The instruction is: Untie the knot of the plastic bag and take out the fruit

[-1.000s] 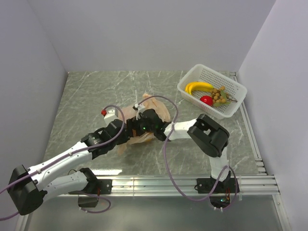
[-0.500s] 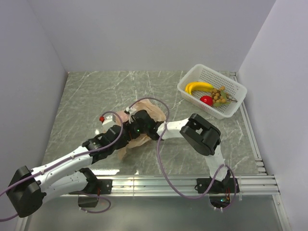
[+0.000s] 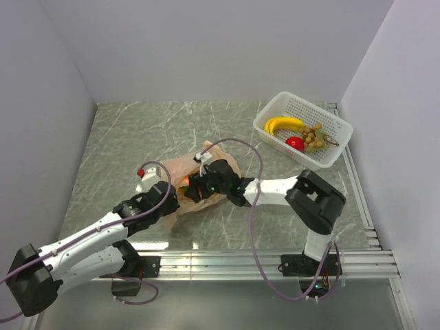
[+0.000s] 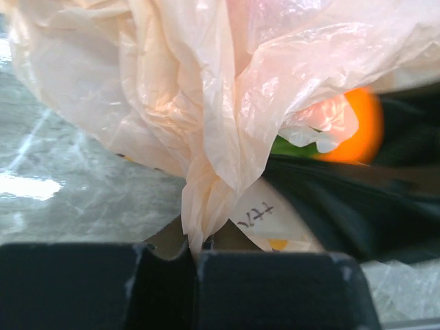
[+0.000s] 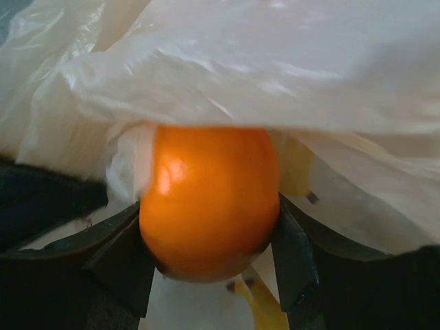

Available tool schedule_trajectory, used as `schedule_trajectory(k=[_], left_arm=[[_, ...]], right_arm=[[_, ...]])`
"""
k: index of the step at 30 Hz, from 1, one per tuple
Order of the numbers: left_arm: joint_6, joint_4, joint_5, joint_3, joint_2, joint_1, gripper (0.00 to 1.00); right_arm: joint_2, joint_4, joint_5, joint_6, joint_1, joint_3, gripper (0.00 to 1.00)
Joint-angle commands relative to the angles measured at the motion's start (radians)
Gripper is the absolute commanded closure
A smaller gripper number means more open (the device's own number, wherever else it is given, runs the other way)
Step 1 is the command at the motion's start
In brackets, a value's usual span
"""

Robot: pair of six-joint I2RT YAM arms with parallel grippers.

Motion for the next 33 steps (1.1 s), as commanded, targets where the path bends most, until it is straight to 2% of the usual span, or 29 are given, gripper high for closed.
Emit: schedule_trajectory(k=[1, 6, 10, 16, 19, 22, 23, 26, 28, 30, 33], left_arm=[[-0.008, -0.032, -0.041, 0.003, -0.006, 0.017, 0.99], [0.023, -0.044, -0.058, 0.025, -0.004, 0.040, 0.99], [0.073, -0.047, -0.077, 0.050, -0.002, 0.102, 0.99], [0.142, -0.010, -0.006, 0.068, 0.033, 0.163, 1.00], [0.162, -0.003, 0.038, 0.085, 0.056, 0.163, 1.00], [0.187, -0.007, 0.078, 0.107, 0.064, 0.163, 0.99], [0.192, -0.012, 0.086, 0.120, 0.062, 0.163, 0.99], [0.212, -0.018, 0.118, 0.131, 0.033, 0.162, 0.99], [0.225, -0.018, 0.146, 0.134, 0.019, 0.163, 0.99], [0.242, -0.015, 0.170, 0.141, 0.008, 0.163, 0.99], [0.259, -0.009, 0.218, 0.141, 0.007, 0.163, 1.00]], right_arm=[[-0.117, -0.029, 0.069, -0.062, -0.018, -0.033, 0.90], [-0.208, -0.124, 0.052, -0.130, -0.036, -0.079, 0.95], [-0.352, -0.175, -0.004, -0.156, -0.046, -0.131, 0.98], [-0.576, -0.297, -0.063, -0.185, -0.078, -0.081, 0.98], [-0.660, -0.331, -0.094, -0.175, -0.162, -0.023, 0.98], [-0.702, -0.347, -0.017, -0.155, -0.277, 0.023, 0.97], [-0.700, -0.351, 0.089, -0.152, -0.341, 0.034, 0.96], [-0.642, -0.397, 0.233, -0.116, -0.458, 0.103, 0.96], [-0.557, -0.462, 0.381, -0.075, -0.580, 0.164, 0.96], [-0.494, -0.486, 0.414, -0.008, -0.709, 0.197, 0.93], [-0.368, -0.491, 0.429, 0.063, -0.806, 0.257, 0.84]])
